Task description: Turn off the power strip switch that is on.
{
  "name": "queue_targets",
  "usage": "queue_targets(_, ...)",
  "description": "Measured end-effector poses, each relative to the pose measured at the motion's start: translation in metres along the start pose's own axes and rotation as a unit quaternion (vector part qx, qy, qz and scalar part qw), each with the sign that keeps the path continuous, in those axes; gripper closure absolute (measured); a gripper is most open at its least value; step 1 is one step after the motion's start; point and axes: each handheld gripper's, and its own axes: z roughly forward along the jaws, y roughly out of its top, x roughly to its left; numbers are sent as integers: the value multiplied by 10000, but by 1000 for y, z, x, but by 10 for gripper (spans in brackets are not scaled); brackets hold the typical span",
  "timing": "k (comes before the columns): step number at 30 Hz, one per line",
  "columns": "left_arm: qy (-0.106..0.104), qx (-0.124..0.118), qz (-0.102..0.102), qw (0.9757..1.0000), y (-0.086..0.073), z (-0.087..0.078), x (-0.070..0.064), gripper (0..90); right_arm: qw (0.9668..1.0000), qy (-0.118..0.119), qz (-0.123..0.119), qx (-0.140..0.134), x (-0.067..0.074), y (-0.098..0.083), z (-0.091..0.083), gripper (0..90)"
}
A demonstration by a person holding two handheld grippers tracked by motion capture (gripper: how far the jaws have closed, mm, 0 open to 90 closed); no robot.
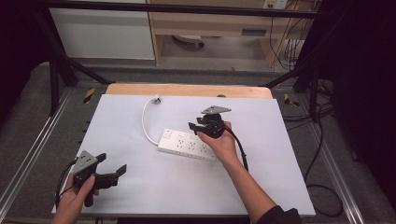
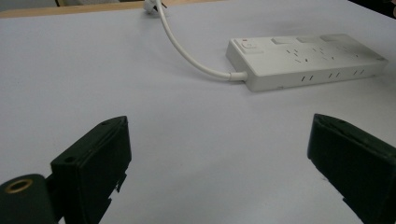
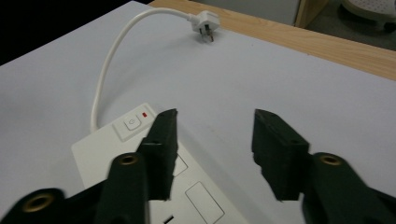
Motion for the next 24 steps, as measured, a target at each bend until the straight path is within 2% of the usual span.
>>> queue_targets(5,15,-5,-5,10000,0,0,0,61,9997,-169,166,-4,-8,3,-7,241)
queue_targets(7,12,-7,-10,10000,0,0,0,61,9995,-245,174,-18,-10,4,-11,183)
queue_targets(11,-7,8,-15,10000,0,0,0,61,9991,-249,320,-88,-16,6,-23,88)
queue_targets(18,-7,3,-32,10000,0,0,0,61,9967,-353,515,-520,-27,13,-57,75)
queue_targets(24,4,-10,-37,10000,0,0,1,61,9958,-436,376,-718,-33,13,-87,46)
